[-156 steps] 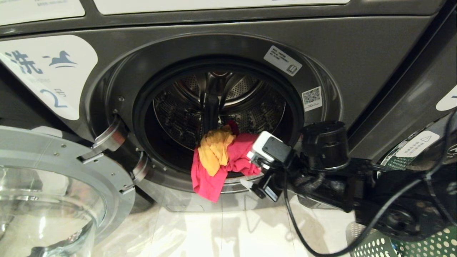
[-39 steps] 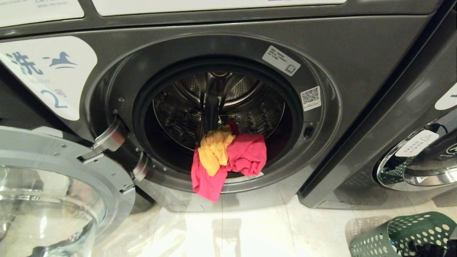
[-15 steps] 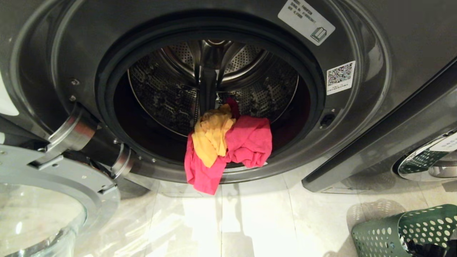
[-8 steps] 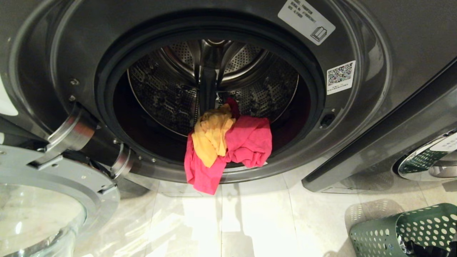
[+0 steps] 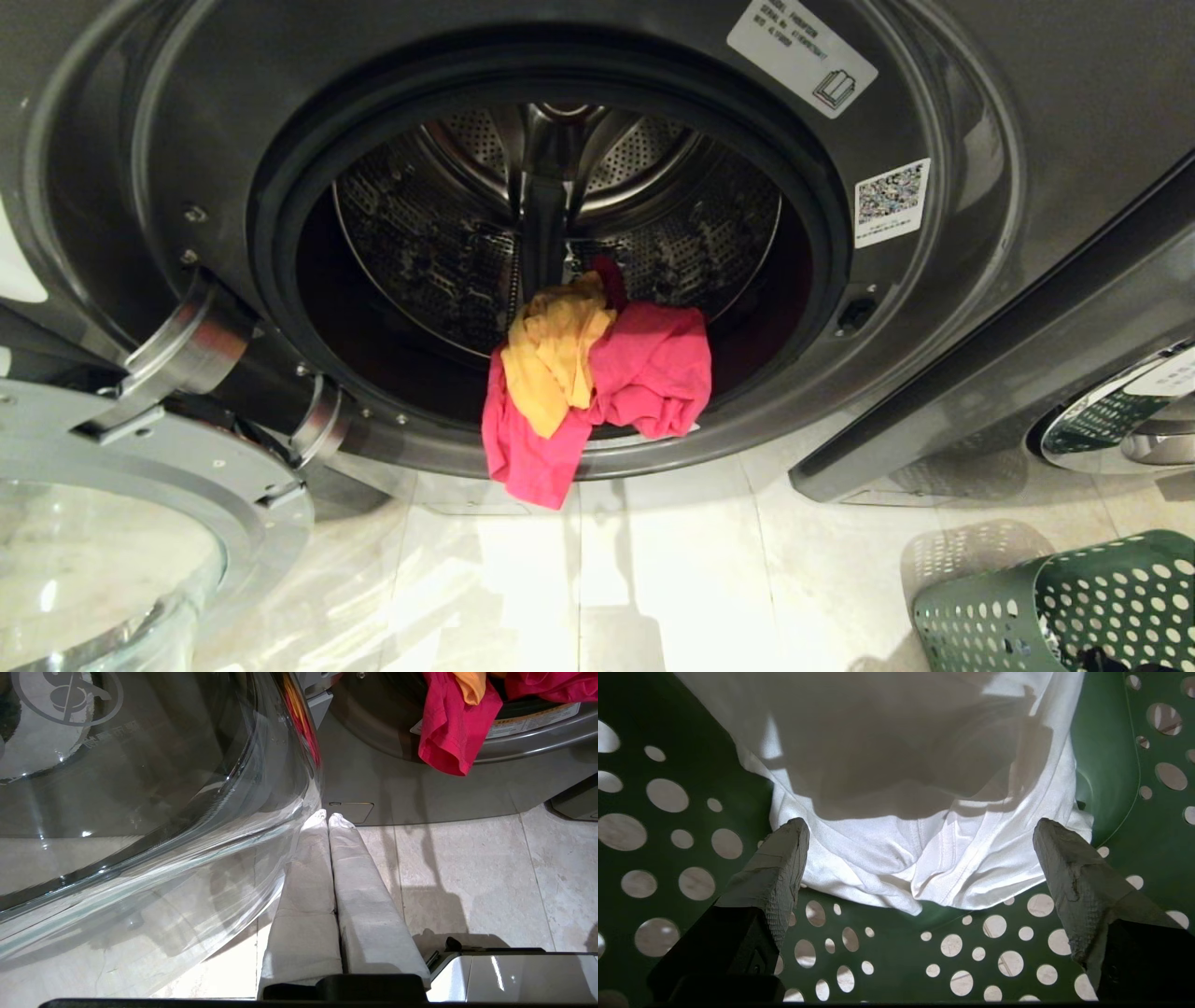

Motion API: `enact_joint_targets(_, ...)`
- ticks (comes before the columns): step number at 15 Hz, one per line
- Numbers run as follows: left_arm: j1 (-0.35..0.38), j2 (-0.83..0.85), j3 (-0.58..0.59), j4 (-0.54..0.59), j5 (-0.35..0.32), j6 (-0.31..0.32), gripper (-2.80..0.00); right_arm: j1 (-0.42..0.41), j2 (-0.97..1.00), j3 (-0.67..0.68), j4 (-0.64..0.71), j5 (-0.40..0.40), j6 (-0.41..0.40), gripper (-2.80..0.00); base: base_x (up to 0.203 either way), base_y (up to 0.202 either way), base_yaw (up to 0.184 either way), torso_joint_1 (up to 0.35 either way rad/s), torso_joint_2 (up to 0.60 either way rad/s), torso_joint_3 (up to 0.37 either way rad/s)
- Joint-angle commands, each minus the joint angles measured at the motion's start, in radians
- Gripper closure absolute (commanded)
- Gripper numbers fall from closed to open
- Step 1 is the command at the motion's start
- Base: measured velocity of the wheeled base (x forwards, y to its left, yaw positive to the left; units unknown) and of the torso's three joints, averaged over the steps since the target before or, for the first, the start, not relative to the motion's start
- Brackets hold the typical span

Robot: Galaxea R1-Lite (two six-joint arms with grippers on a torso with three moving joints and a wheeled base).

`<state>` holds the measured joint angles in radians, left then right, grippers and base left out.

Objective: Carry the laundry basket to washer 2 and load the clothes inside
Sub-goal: Place the clothes into the washing machine

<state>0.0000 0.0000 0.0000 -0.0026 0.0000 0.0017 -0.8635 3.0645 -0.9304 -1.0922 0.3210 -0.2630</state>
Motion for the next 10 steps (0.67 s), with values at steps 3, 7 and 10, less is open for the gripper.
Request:
enact_joint_targets(3, 0.000, 0.000, 0.002, 0.000, 0.000, 0.000, 0.00, -0.090, 0.005, 0.000, -0.006, 0.182, 0.004, -2.80, 0.000, 0.000, 0.000, 0.000, 0.00, 0.000)
enact_joint_targets(7, 0.000, 0.000, 0.002, 0.000, 0.000, 0.000, 0.00, -0.100, 0.007, -0.007, 0.023, 0.291, 0.089, -2.80, 0.000, 0.000, 0.000, 0.000, 0.00, 0.000)
enact_joint_targets(10, 0.000, 0.000, 0.002, 0.000, 0.000, 0.000, 0.00, -0.097, 0.008, -0.033, 0.066, 0.290, 0.093, -2.80, 0.000, 0.000, 0.000, 0.000, 0.00, 0.000)
